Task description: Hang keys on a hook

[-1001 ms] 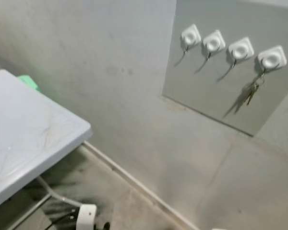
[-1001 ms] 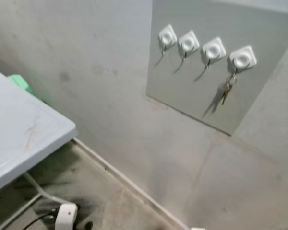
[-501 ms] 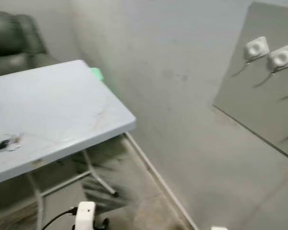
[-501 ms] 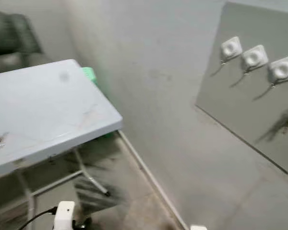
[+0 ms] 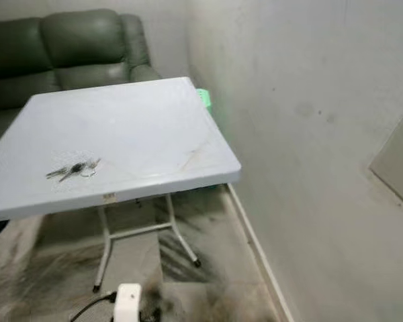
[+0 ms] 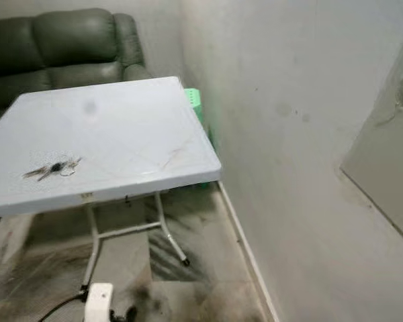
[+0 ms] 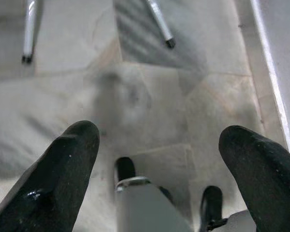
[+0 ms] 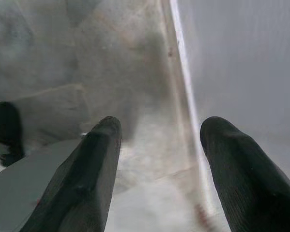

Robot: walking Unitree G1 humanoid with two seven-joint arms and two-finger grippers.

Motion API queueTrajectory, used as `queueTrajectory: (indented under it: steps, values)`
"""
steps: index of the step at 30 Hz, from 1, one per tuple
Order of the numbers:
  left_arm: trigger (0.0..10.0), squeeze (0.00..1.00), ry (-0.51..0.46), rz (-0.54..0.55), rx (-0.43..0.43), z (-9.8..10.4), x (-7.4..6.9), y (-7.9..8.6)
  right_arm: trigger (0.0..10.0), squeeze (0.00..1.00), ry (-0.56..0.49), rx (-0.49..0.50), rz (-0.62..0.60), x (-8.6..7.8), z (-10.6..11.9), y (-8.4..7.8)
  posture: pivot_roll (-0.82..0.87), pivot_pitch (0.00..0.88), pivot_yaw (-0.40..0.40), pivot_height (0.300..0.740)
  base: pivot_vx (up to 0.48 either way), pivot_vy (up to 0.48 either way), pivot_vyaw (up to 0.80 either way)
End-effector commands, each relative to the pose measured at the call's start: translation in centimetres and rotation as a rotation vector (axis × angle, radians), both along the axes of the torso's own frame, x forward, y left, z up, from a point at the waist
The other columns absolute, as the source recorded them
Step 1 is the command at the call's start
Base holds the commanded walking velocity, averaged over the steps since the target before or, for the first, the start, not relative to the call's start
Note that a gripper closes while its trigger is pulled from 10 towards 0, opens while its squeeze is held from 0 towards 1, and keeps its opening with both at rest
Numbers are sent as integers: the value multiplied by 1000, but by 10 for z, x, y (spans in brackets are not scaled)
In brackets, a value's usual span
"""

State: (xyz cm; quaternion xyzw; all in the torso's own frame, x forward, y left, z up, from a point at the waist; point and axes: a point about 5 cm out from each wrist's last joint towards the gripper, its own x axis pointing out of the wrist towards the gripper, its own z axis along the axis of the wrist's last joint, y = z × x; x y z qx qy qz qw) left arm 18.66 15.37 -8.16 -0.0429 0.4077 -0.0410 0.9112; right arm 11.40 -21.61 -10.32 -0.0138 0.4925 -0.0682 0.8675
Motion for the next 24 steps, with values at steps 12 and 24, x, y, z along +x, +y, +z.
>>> queueTrajectory:
  steps: [12, 24]
  values:
    - [10000, 0, 15, 23, 26, -1, -2, 14, 10000, 0, -17, 11, 19, 8, 1, 7, -39, 0, -21, 740, 0, 0, 800]
    - [10000, 0, 24, 38, 21, -1, -4, 17, 10000, 0, -20, 28, -16, 7, 1, 6, -36, 0, -20, 740, 0, 0, 283]
